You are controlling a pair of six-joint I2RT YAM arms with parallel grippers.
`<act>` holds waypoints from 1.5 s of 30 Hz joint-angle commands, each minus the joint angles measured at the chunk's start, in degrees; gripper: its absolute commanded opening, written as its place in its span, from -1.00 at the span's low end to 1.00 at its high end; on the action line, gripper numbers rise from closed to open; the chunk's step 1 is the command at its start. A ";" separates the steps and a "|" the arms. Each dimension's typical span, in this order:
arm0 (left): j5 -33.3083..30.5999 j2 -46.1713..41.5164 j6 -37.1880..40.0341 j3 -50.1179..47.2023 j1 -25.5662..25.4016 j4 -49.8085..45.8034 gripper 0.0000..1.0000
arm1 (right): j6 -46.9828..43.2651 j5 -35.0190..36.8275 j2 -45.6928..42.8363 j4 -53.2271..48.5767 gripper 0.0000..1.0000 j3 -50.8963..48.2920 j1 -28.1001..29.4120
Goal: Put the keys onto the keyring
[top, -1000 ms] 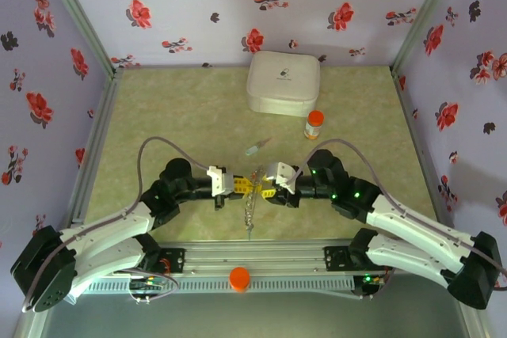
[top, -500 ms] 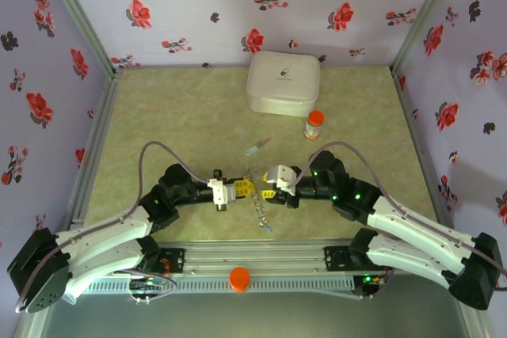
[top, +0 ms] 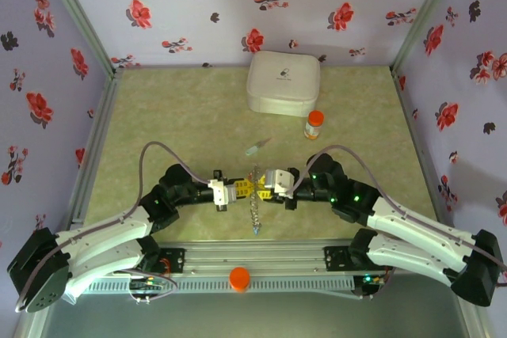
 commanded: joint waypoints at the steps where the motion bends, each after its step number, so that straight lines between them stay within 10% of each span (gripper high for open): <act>1: 0.40 -0.40 0.97 0.16 -0.61 1.56 -1.00 | -0.89 0.14 0.43 1.63 -0.53 0.94 0.50; 14: -0.22 -0.50 0.58 0.51 -0.70 0.56 -0.98 | -0.65 -1.15 1.96 4.21 -1.00 0.60 1.00; 22: -2.24 -1.31 1.21 1.70 -0.75 -4.51 -0.57 | -5.11 0.16 2.56 -5.54 -1.00 4.69 1.48; 45: -1.73 0.23 2.23 3.84 -1.23 -8.08 -0.75 | -10.40 2.72 8.18 -13.15 -1.00 10.09 4.08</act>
